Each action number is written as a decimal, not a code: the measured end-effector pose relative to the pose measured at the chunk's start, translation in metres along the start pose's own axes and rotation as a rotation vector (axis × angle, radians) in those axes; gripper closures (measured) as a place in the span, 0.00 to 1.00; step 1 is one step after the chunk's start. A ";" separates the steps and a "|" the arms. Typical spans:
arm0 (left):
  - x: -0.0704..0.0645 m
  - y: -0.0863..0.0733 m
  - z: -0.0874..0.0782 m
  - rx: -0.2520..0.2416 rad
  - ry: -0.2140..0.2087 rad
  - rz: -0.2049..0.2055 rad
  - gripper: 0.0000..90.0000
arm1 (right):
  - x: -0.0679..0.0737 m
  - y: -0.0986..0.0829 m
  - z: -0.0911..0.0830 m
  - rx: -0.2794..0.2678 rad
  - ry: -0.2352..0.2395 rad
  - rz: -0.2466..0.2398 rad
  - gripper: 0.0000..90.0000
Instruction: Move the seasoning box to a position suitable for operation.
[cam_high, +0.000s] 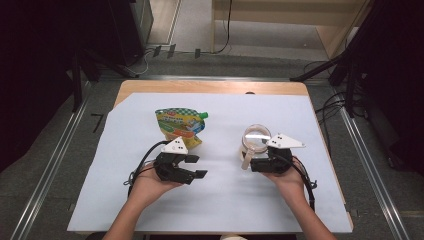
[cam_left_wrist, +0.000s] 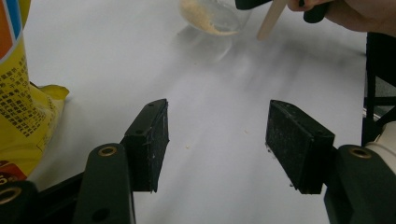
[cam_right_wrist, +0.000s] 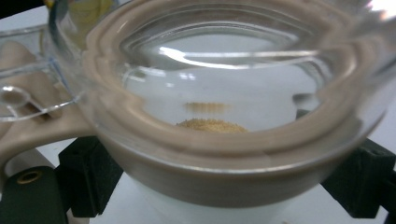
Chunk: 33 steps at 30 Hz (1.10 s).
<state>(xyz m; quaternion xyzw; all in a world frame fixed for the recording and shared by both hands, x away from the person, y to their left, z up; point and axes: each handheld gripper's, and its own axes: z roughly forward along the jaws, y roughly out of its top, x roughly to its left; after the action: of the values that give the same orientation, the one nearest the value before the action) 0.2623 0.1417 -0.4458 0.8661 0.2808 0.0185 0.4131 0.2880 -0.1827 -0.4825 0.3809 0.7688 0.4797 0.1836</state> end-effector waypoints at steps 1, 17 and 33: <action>0.000 0.000 0.000 0.000 0.001 0.000 0.45 | 0.003 -0.001 0.001 0.002 0.005 -0.001 0.13; 0.001 -0.001 0.002 0.008 0.006 0.003 0.45 | 0.040 -0.009 0.020 0.042 0.094 -0.042 0.13; -0.002 -0.001 0.006 0.011 -0.001 0.006 0.46 | 0.050 -0.019 0.032 0.060 0.139 -0.083 0.13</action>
<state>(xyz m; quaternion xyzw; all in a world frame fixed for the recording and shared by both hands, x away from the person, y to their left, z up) 0.2616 0.1372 -0.4501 0.8692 0.2783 0.0180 0.4084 0.2687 -0.1303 -0.5097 0.3198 0.8088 0.4737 0.1382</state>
